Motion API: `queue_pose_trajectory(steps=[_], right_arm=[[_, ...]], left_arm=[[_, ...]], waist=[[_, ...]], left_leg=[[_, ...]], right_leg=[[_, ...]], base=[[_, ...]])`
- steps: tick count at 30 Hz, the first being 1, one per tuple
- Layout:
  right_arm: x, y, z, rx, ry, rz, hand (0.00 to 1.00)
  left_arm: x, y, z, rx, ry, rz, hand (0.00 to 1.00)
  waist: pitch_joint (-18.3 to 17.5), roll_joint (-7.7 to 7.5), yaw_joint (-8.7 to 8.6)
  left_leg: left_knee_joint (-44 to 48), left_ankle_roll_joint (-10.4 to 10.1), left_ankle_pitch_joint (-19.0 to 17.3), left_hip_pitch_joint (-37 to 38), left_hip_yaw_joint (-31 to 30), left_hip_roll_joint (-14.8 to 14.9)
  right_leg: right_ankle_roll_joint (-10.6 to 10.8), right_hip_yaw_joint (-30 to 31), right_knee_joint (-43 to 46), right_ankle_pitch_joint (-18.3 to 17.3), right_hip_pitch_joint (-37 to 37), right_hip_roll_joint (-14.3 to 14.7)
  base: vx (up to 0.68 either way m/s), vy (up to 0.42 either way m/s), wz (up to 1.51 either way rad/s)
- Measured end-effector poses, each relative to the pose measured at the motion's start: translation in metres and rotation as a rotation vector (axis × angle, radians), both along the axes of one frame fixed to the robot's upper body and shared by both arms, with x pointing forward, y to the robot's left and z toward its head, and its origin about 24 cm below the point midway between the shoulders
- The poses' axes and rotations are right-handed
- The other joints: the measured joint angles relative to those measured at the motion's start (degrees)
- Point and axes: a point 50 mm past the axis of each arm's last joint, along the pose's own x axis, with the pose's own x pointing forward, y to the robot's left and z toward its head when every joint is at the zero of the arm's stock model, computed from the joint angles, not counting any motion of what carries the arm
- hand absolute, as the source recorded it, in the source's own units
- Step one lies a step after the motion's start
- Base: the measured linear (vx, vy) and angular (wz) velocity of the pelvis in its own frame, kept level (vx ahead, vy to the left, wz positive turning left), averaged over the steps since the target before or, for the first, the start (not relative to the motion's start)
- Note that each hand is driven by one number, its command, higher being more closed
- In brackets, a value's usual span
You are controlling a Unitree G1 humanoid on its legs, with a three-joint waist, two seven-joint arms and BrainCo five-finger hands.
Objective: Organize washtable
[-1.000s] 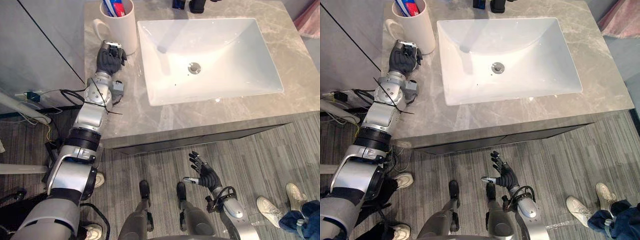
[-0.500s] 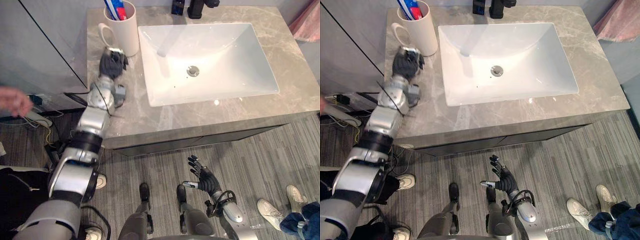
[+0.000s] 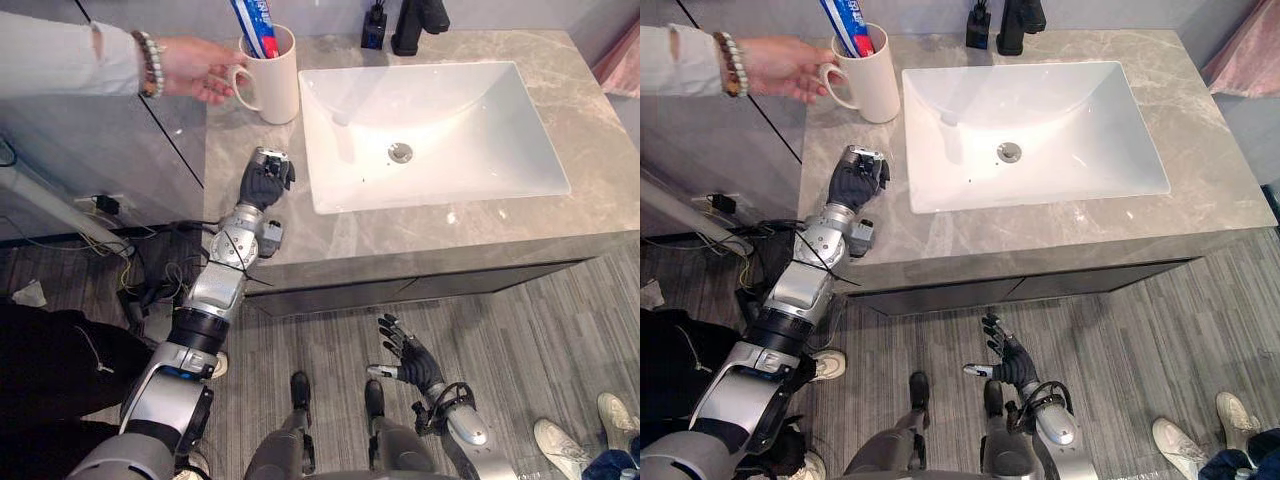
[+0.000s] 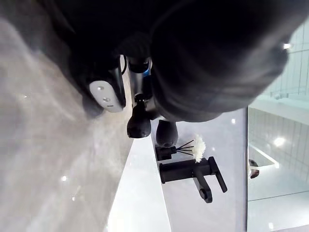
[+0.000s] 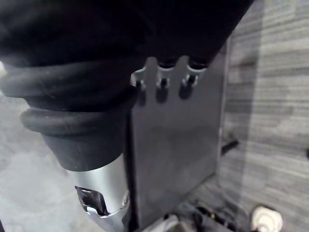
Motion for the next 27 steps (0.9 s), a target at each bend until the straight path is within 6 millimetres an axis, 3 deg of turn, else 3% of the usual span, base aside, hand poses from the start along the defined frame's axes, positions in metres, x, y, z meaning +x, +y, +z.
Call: queue_pose_trajectory(steps=[5,10,13,18,22,27], right_arm=[[0.000,-0.001,0.000,-0.004,0.000,-0.002,0.00],[0.000,-0.001,0.000,-0.004,0.001,-0.003,0.00],[0.001,-0.001,-0.001,-0.004,0.002,-0.004,0.00],[-0.002,-0.005,-0.010,-0.020,0.045,-0.012,0.00],[-0.002,-0.005,-0.011,-0.037,0.049,-0.002,0.00],[-0.006,-0.004,-0.016,-0.045,0.074,0.002,0.00]], left_arm=[[-0.002,-0.002,-0.002,-0.005,-0.001,-0.006,1.00],[-0.013,-0.010,-0.016,-0.040,0.016,-0.043,1.00],[-0.028,-0.019,-0.035,-0.087,0.058,-0.087,1.00],[-0.059,-0.027,-0.070,-0.229,0.167,-0.163,1.00],[-0.080,-0.022,-0.091,-0.297,0.243,-0.184,1.00],[-0.104,-0.015,-0.117,-0.324,0.347,-0.182,1.00]], waist=[[-0.17,0.12,-0.51],[-1.47,0.13,-0.57],[-2.27,0.23,-0.36],[-4.17,1.69,0.70],[-5.57,2.65,1.51],[-7.55,2.28,2.74]], left_leg=[[0.03,0.20,0.14,0.01,0.05,0.05],[0.04,0.20,0.15,0.20,0.22,0.03],[0.04,0.19,0.13,1.28,0.09,0.03],[-0.04,-0.09,-0.07,2.68,-1.39,-0.03],[-0.31,-0.34,0.02,3.48,-3.51,-0.10],[-0.33,-0.45,0.12,3.89,-4.76,-0.23]], right_leg=[[0.01,0.07,-0.09,0.01,0.01,0.01],[0.03,0.19,-0.28,-0.01,0.25,0.00],[0.13,-0.09,-0.46,-0.11,1.49,-0.10],[0.40,-1.54,0.04,-0.91,3.31,-0.32],[0.53,-3.69,1.06,-1.99,4.63,-0.33],[0.39,-5.20,1.10,-2.59,5.74,-0.32]], base=[[0.01,0.000,0.00],[0.04,0.002,-0.01],[0.03,0.008,0.04],[-0.01,0.010,0.12],[-0.03,0.006,0.27],[0.00,-0.002,0.17]])
